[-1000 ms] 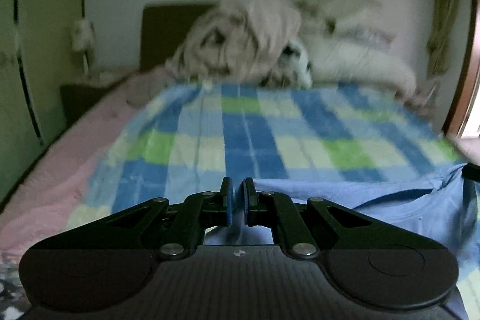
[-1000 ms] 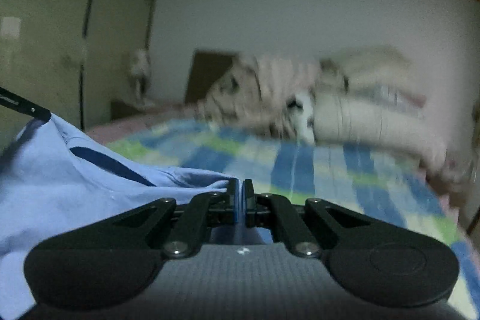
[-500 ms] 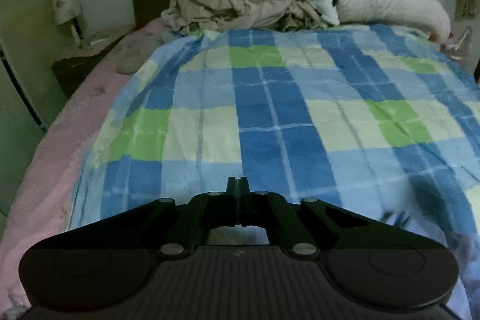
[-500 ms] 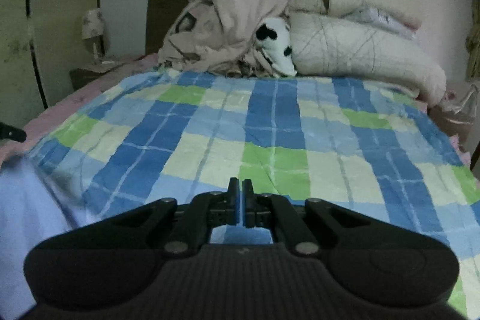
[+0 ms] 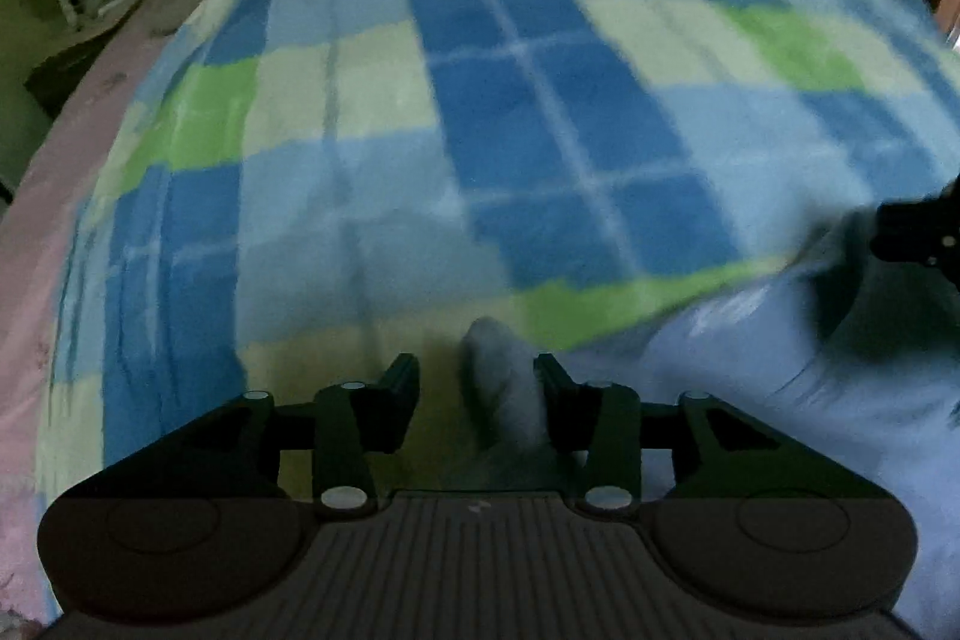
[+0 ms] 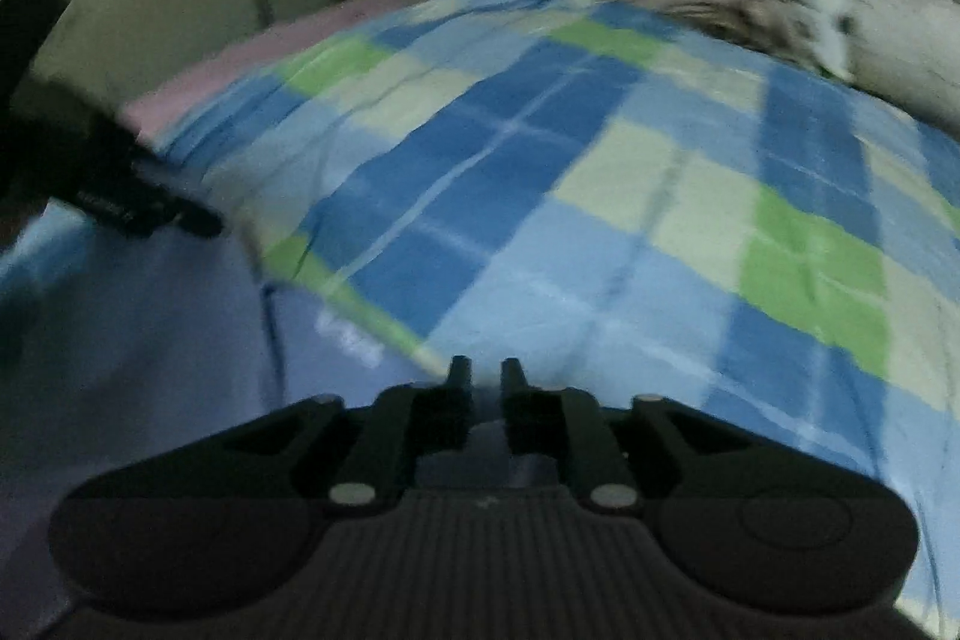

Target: Fold clothes

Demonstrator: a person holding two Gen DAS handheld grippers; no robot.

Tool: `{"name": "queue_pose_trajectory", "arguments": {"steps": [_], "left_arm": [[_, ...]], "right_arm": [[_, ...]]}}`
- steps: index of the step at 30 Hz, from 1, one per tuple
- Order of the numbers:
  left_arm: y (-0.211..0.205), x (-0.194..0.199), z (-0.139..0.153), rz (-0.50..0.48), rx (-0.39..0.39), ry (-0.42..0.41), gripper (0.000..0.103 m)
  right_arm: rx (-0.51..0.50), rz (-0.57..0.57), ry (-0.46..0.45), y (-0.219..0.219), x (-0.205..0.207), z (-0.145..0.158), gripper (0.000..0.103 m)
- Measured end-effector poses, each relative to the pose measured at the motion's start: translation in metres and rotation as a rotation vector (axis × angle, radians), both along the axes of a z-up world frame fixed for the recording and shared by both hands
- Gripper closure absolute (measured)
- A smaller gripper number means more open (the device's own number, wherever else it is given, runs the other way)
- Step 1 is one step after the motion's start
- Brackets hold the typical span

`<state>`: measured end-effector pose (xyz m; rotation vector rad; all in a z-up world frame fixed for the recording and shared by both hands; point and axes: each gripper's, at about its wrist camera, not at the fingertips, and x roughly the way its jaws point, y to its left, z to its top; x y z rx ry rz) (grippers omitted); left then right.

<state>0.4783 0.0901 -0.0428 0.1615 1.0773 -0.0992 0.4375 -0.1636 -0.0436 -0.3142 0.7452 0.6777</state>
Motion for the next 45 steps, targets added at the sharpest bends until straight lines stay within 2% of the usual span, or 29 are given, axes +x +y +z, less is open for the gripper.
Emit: {"name": "queue_pose_trajectory", "arguments": {"steps": [1,3,6,8,9,11,12,13,15,18,24,29,33,34,37,40,43,45], "left_arm": [[0.005,-0.003,-0.003,0.012,-0.011,0.001,0.049],[0.01,-0.006,-0.001,0.026,-0.025,-0.007,0.046],[0.031,-0.022,0.01,0.095,-0.107,-0.039,0.037],[0.043,-0.031,0.014,0.138,-0.145,-0.044,0.031],[0.049,-0.036,0.015,0.159,-0.165,-0.042,0.03],[0.073,-0.058,0.014,0.229,-0.28,-0.015,0.029],[0.08,-0.066,0.013,0.249,-0.325,-0.006,0.027],[0.088,-0.076,0.012,0.272,-0.379,0.001,0.023],[0.094,-0.084,0.01,0.287,-0.421,0.009,0.022],[0.105,-0.088,0.003,0.322,-0.52,0.032,0.021],[0.094,-0.069,0.005,0.302,-0.6,-0.017,0.02],[0.094,-0.068,-0.003,0.326,-0.668,-0.033,0.019],[0.107,-0.078,-0.014,0.395,-0.687,-0.026,0.019],[0.113,-0.084,-0.015,0.418,-0.699,-0.029,0.018],[0.128,-0.1,-0.015,0.47,-0.716,-0.046,0.018],[0.134,-0.104,-0.027,0.489,-0.638,-0.011,0.018],[0.125,-0.098,-0.042,0.456,-0.582,0.037,0.023],[0.116,-0.093,-0.043,0.43,-0.546,0.034,0.026]], "right_arm": [[-0.012,0.011,-0.004,0.003,0.0,-0.002,0.068],[-0.107,0.061,-0.04,0.019,-0.004,-0.015,0.068],[-0.205,0.1,-0.068,0.029,-0.003,-0.033,0.062],[-0.235,0.103,-0.074,0.029,0.001,-0.041,0.062],[-0.211,0.084,-0.054,0.025,0.006,-0.042,0.063],[-0.18,0.053,-0.017,0.02,0.014,-0.041,0.078],[-0.179,0.031,-0.007,0.016,0.019,-0.04,0.094],[-0.17,0.02,0.001,0.013,0.022,-0.039,0.099],[-0.162,0.002,0.004,0.011,0.028,-0.038,0.101],[-0.203,-0.03,-0.064,0.016,0.029,-0.033,0.101],[-0.265,-0.095,-0.149,0.017,0.058,-0.023,0.101],[-0.33,-0.125,-0.13,0.007,0.078,-0.046,0.101],[-0.265,-0.205,-0.087,-0.004,0.086,-0.06,0.098],[-0.259,-0.21,-0.085,-0.004,0.086,-0.058,0.092],[-0.221,-0.219,-0.06,-0.008,0.085,-0.046,0.084],[-0.099,-0.217,-0.036,-0.019,0.075,-0.016,0.073],[0.022,-0.212,-0.004,-0.027,0.066,0.011,0.073],[0.137,-0.183,0.076,-0.019,0.066,0.019,0.072]]}}
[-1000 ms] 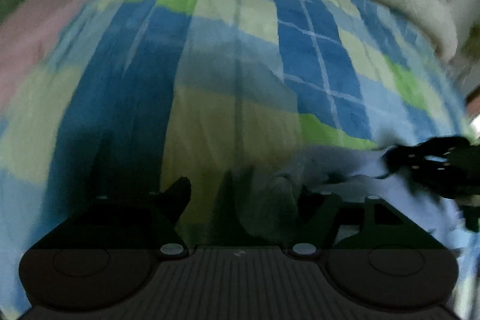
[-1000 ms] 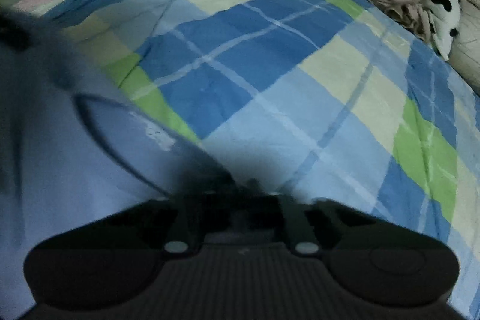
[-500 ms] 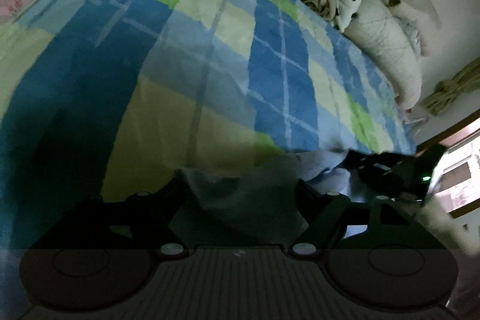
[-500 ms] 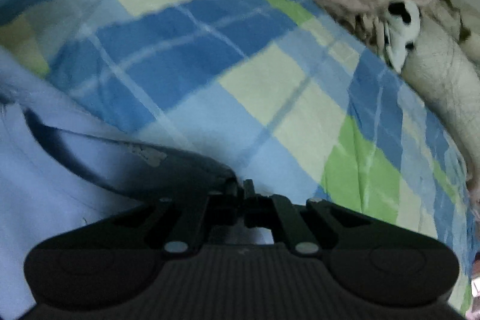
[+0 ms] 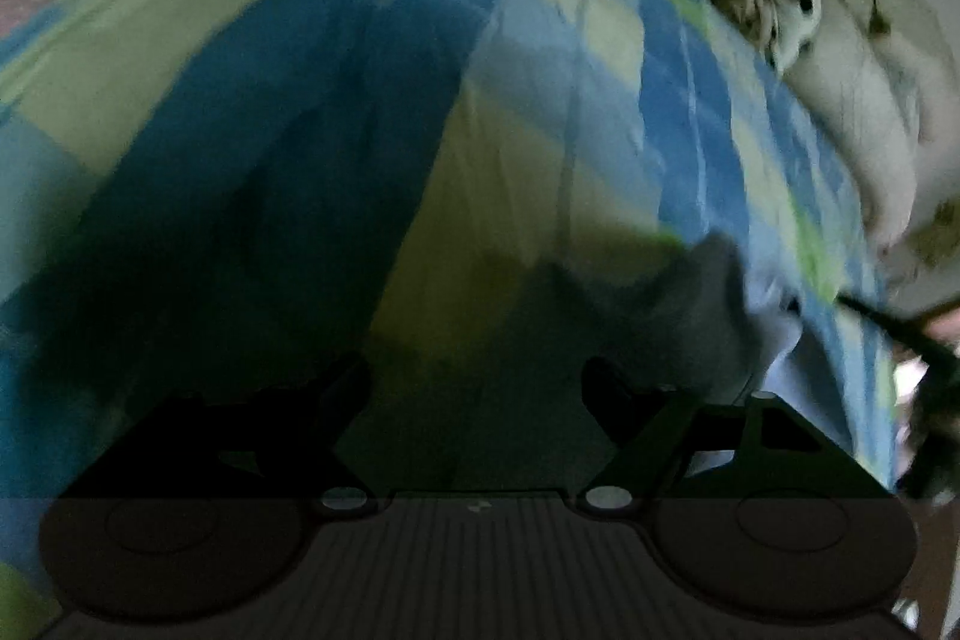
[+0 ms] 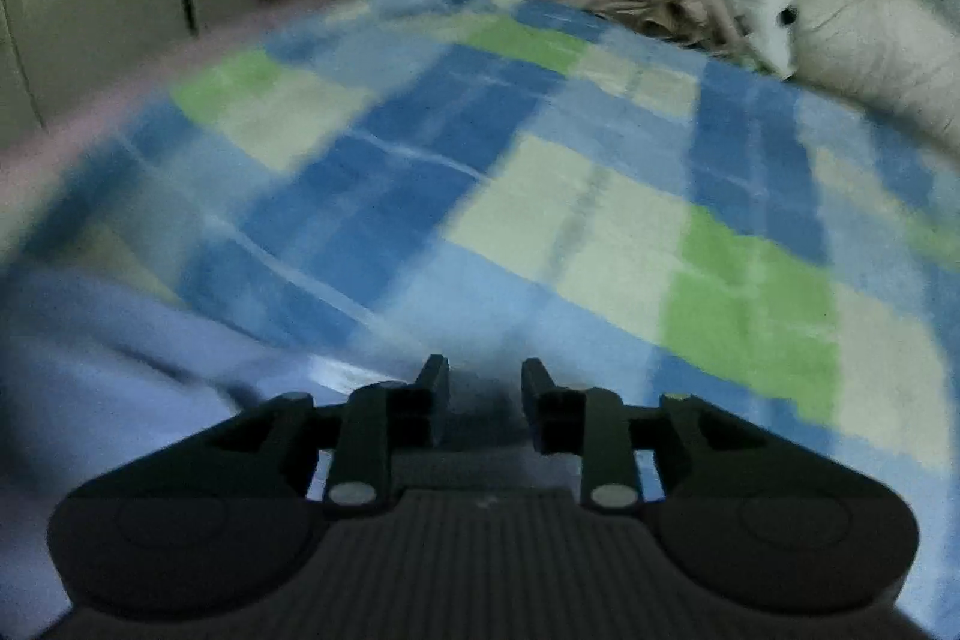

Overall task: Fold clothes
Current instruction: 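Smooth the shirt flat near its collar label with both grippers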

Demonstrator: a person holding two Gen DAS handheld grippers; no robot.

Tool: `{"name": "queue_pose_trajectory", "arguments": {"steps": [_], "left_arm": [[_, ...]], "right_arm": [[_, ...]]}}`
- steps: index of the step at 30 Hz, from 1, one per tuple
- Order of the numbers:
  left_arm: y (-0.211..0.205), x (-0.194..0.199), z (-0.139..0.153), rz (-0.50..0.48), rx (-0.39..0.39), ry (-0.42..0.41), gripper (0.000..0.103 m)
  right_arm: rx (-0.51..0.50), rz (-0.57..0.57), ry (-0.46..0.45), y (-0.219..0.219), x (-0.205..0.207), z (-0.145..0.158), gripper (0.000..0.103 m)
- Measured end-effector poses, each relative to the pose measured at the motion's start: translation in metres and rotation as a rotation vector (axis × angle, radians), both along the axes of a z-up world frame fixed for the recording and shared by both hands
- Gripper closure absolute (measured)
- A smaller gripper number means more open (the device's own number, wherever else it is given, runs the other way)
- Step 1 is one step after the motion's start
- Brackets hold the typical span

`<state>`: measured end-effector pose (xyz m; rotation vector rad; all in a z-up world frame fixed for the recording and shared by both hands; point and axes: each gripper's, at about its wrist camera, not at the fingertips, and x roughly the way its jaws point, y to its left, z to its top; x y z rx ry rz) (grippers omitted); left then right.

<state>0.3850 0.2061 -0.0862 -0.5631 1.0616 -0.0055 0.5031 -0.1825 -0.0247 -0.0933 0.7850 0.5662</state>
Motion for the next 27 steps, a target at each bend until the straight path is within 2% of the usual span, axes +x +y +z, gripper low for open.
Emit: {"name": "queue_pose_trajectory", "arguments": {"steps": [2,3,4,6,7,8,10,14,16,18,20,22,27], "left_arm": [[-0.009,0.006,0.001,-0.017,0.029,-0.009,0.042],[-0.013,0.009,0.002,-0.026,0.044,-0.013,0.045],[-0.018,0.011,0.001,-0.036,0.065,-0.016,0.056],[-0.026,0.012,0.003,-0.053,0.102,-0.012,0.071],[-0.027,0.011,0.006,-0.054,0.115,-0.012,0.087],[-0.028,0.01,0.009,-0.055,0.127,-0.011,0.094],[-0.021,0.0,0.027,-0.043,0.153,-0.037,0.094],[-0.007,-0.02,0.057,-0.077,0.212,-0.092,0.094],[0.003,-0.026,0.054,-0.055,0.208,-0.08,0.094],[0.01,-0.027,0.034,-0.047,0.21,-0.018,0.08],[0.016,-0.033,0.021,-0.04,0.154,-0.002,0.047],[0.02,-0.04,0.013,-0.028,0.102,-0.022,0.044],[0.031,-0.031,0.012,0.004,0.078,-0.065,0.042]], "right_arm": [[0.119,0.035,0.07,0.014,0.002,0.002,0.069],[0.169,0.053,0.111,0.028,0.005,-0.004,0.067],[0.216,0.071,0.154,0.043,0.008,-0.011,0.066],[0.23,0.087,0.217,0.064,0.01,-0.026,0.066],[0.204,0.104,0.245,0.075,0.009,-0.036,0.066],[0.185,0.109,0.253,0.08,0.008,-0.04,0.066],[0.131,0.117,0.273,0.087,-0.002,-0.05,0.065],[0.111,0.146,0.281,0.086,-0.019,-0.056,0.065],[0.11,0.167,0.28,0.087,-0.025,-0.057,0.062],[0.112,0.17,0.276,0.09,-0.028,-0.058,0.061],[0.139,0.144,0.276,0.09,-0.024,-0.061,0.061],[0.172,0.114,0.273,0.087,-0.02,-0.062,0.061],[0.276,0.072,0.302,0.088,-0.012,-0.071,0.057]]}}
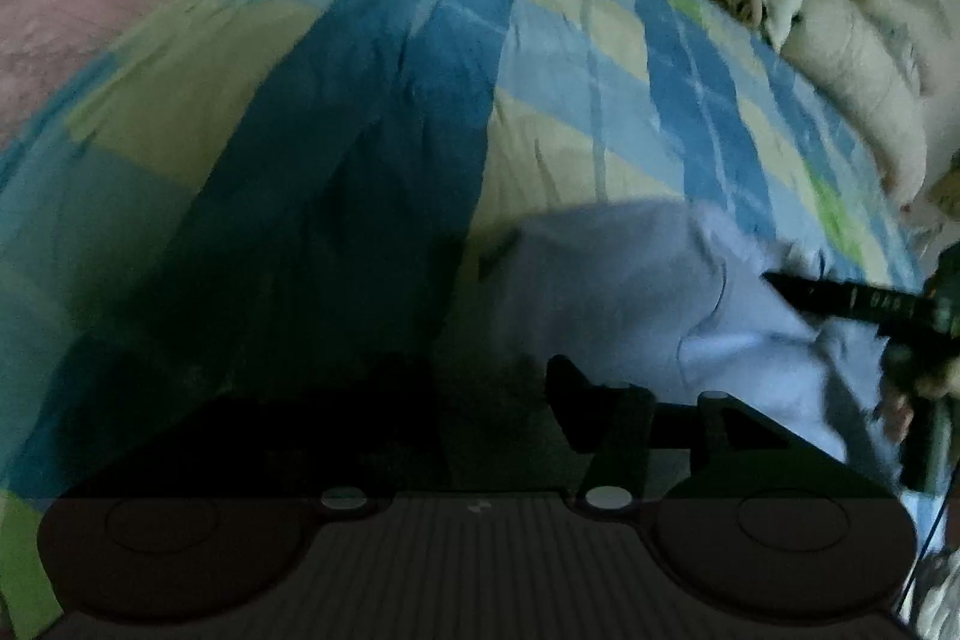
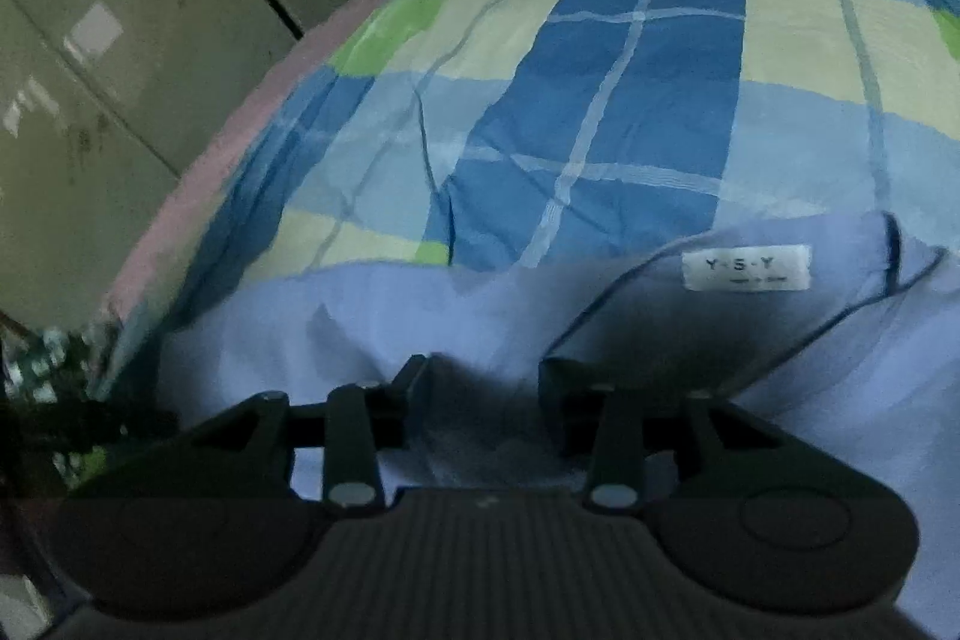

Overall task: Fold clothes
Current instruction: 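Smooth the shirt flat near its collar label with both grippers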

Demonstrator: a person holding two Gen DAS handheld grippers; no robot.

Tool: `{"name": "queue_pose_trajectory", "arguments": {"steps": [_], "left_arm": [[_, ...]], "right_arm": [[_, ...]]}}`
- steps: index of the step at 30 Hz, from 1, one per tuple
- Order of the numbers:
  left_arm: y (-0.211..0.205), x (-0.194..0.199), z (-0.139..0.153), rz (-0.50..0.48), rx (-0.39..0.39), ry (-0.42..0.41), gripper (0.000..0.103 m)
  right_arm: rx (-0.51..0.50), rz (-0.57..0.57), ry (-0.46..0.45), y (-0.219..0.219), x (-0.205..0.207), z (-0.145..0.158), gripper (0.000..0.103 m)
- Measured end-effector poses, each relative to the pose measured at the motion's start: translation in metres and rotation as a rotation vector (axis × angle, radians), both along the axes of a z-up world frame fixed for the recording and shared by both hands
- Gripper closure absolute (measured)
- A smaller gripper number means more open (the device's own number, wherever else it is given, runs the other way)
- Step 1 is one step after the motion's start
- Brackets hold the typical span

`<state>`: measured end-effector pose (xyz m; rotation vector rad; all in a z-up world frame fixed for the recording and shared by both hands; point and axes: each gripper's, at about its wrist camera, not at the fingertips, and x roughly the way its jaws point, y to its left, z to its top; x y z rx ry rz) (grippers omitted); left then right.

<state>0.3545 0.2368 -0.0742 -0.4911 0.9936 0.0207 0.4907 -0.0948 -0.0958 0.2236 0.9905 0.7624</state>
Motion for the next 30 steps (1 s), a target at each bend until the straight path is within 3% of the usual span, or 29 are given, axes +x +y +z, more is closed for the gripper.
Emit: {"name": "queue_pose_trajectory", "arguments": {"steps": [2,3,4,6,9,11,14,18,23,27,30], "left_arm": [[0.0,0.009,-0.005,0.001,0.001,0.008,0.043],[0.0,0.008,-0.005,0.001,-0.001,0.006,0.043],[-0.001,0.01,-0.004,-0.008,-0.004,0.001,0.043],[-0.005,0.014,-0.002,-0.032,-0.009,-0.012,0.044],[-0.009,0.018,-0.003,-0.043,0.002,-0.021,0.052],[-0.01,0.023,-0.001,-0.044,0.01,-0.034,0.063],[-0.007,0.026,0.005,-0.038,0.014,-0.067,0.065],[0.005,0.02,0.003,-0.018,-0.079,-0.085,0.04],[0.029,0.004,-0.012,0.07,-0.186,-0.051,0.038],[0.033,0.002,-0.015,0.085,-0.248,-0.048,0.039],[0.023,0.011,-0.016,0.064,-0.251,-0.048,0.041]], "right_arm": [[0.004,-0.019,-0.004,0.003,-0.001,-0.003,0.063],[0.0,-0.024,-0.012,0.004,-0.002,-0.003,0.084],[-0.003,-0.025,-0.016,0.004,-0.003,-0.002,0.094],[-0.045,-0.015,-0.06,0.01,-0.007,0.004,0.097],[-0.094,-0.035,-0.146,0.015,0.002,0.022,0.097],[-0.115,-0.041,-0.185,0.02,0.014,0.031,0.097],[-0.173,-0.037,-0.231,0.034,0.031,0.035,0.097],[-0.283,-0.039,-0.227,0.054,0.052,0.009,0.097],[-0.238,-0.085,-0.205,0.045,0.053,-0.006,0.094],[-0.187,-0.087,-0.188,0.034,0.048,0.008,0.076],[-0.144,-0.085,-0.199,0.025,0.03,0.024,0.073]]}}
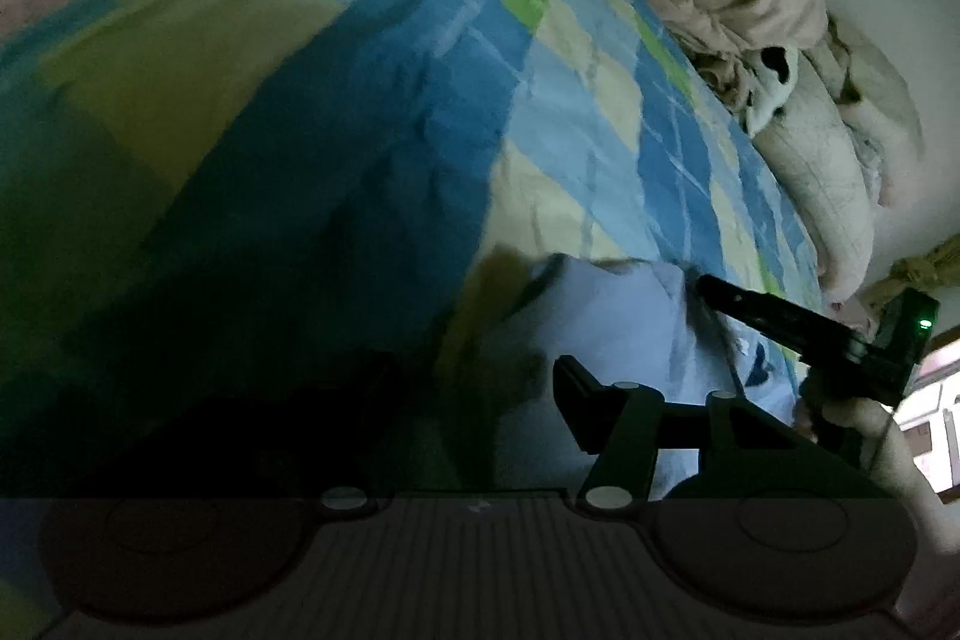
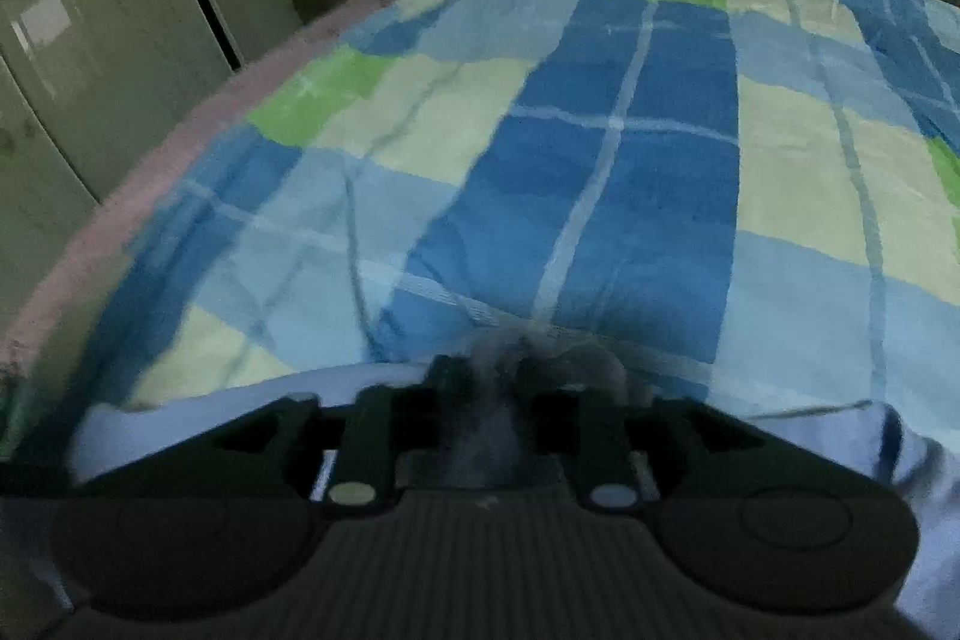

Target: Fold clothes

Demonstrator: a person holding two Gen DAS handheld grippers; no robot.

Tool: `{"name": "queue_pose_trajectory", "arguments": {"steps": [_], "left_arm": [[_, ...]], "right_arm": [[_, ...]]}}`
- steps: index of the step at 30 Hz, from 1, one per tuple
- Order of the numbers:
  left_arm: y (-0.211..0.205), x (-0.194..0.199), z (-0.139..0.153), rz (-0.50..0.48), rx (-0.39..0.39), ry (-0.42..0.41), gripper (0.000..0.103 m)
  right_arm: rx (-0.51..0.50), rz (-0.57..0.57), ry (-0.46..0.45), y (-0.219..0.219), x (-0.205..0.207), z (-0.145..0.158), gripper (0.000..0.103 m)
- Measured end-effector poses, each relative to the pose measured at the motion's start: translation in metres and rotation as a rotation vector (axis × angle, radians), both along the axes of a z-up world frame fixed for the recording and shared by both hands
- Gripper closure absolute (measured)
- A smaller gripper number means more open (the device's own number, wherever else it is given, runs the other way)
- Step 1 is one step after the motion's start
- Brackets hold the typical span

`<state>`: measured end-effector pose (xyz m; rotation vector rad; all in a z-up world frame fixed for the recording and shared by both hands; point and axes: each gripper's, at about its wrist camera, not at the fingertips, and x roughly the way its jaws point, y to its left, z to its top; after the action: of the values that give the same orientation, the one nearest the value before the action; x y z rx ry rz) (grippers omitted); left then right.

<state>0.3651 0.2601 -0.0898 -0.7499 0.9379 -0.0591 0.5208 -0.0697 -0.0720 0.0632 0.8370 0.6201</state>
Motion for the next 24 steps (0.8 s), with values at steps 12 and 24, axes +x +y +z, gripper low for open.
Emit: {"name": "queue_pose_trajectory", "arguments": {"steps": [12,24], "left_arm": [[-0.015,0.007,0.021,-0.001,0.047,-0.012,0.088],[-0.052,0.004,0.077,-0.17,0.107,-0.153,0.048]], "right_arm": [[-0.001,0.249,-0.092,0.023,-0.118,0.028,0.072],[-0.403,0.609,-0.542,0.134,-0.23,0.014,0.099]]}}
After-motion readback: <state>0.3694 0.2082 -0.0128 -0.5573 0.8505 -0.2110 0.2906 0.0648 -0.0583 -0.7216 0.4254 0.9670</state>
